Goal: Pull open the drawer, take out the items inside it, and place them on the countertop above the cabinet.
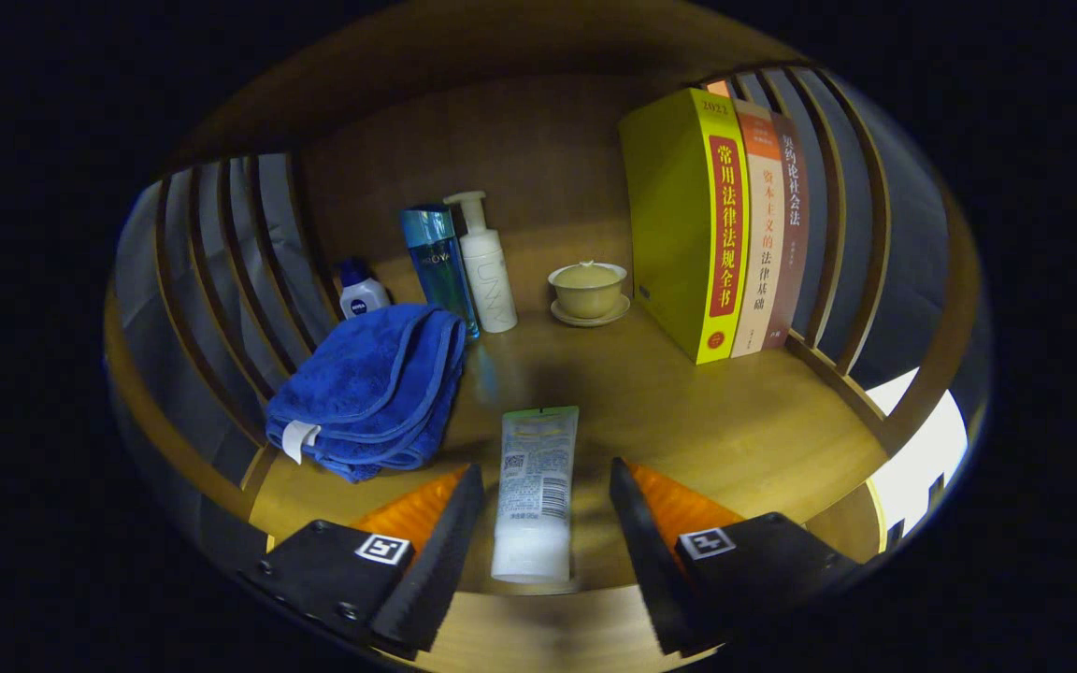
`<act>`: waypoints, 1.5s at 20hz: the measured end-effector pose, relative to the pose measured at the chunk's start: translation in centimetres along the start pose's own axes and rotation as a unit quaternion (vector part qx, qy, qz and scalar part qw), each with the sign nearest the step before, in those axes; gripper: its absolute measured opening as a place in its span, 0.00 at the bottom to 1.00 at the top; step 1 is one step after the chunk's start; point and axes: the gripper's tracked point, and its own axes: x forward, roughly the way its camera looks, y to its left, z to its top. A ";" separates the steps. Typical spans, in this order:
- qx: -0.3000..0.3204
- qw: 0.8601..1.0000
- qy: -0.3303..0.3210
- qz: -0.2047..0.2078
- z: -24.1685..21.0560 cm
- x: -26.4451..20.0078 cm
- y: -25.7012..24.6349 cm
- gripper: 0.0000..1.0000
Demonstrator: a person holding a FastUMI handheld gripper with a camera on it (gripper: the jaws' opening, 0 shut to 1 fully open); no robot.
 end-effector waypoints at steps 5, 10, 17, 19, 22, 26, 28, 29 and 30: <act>-0.004 1.000 -0.018 0.003 0.3 -2.3 0.1 1.00; -0.009 0.999 -0.037 0.013 0.4 -5.3 0.6 0.99; -0.021 0.996 -0.078 0.032 -0.5 -11.6 1.7 0.98; -0.026 0.995 -0.090 0.038 -0.6 -13.1 2.1 0.99; -0.025 0.993 -0.107 0.042 -1.4 -15.8 2.0 0.98; -0.014 0.992 -0.112 0.058 -4.2 -19.3 1.7 0.98; -0.007 0.992 -0.113 0.053 -5.9 -20.6 0.9 0.98; -0.006 0.993 -0.109 0.052 -7.0 -21.1 0.7 0.98; -0.003 0.993 -0.104 0.050 -8.2 -21.8 0.3 0.98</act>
